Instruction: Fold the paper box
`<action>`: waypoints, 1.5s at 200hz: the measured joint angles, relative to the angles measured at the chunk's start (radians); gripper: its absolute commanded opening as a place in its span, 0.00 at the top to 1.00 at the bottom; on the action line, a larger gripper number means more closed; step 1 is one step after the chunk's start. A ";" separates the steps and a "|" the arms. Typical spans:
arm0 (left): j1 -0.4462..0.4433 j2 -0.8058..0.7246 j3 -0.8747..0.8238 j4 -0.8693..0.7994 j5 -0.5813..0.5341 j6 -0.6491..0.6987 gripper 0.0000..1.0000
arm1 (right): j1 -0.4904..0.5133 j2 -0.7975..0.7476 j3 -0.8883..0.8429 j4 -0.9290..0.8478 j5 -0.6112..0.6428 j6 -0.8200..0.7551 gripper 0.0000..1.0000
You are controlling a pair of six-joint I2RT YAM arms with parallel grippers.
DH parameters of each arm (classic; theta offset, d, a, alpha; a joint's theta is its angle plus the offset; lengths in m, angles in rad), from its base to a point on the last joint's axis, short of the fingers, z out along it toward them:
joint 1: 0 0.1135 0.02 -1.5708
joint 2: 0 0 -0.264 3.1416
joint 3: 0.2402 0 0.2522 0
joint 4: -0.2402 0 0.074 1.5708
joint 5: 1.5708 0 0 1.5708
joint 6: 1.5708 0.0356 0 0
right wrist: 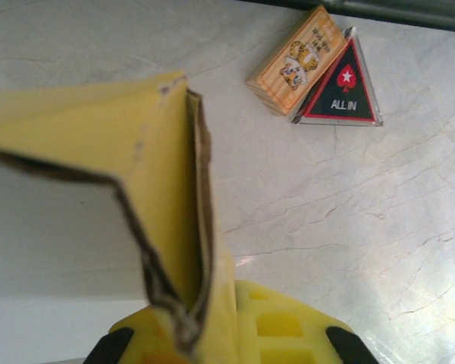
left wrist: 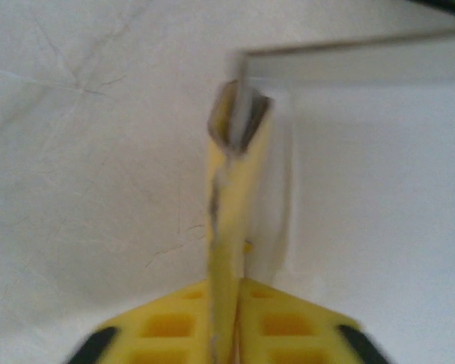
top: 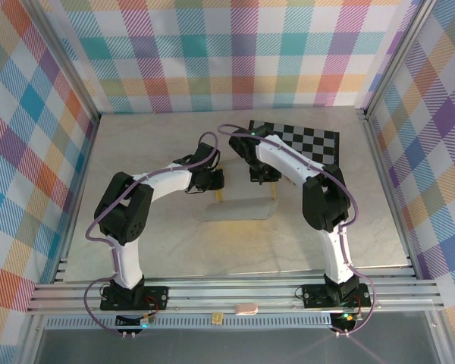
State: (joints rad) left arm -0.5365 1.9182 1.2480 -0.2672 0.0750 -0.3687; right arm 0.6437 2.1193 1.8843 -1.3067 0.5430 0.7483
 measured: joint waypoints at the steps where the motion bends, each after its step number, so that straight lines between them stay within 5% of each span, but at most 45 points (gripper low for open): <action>1: 0.000 0.000 0.000 -0.001 -0.002 0.002 1.00 | 0.000 0.000 0.000 0.000 0.000 0.000 1.00; 82: -0.070 0.000 0.050 -0.127 -0.242 -0.081 1.00 | 0.019 0.043 0.003 -0.021 0.026 0.055 1.00; 110: -0.074 0.000 0.058 -0.151 -0.257 -0.111 0.69 | 0.019 0.051 0.003 -0.024 0.027 0.066 1.00; 135: -0.069 -0.002 0.058 -0.168 -0.257 -0.116 0.59 | 0.019 0.051 0.003 -0.038 0.038 0.075 1.00; 234: -0.030 -0.149 0.116 -0.240 -0.134 -0.196 0.56 | 0.014 0.075 0.000 -0.056 0.054 0.090 1.00; 300: 0.047 -0.272 0.134 -0.353 -0.134 -0.222 0.56 | -0.026 0.076 -0.036 -0.044 -0.055 0.153 1.00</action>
State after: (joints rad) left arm -0.4892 1.6463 1.3823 -0.6201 -0.0589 -0.5911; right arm 0.6174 2.1956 1.8484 -1.3510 0.4881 0.9012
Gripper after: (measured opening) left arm 0.446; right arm 0.050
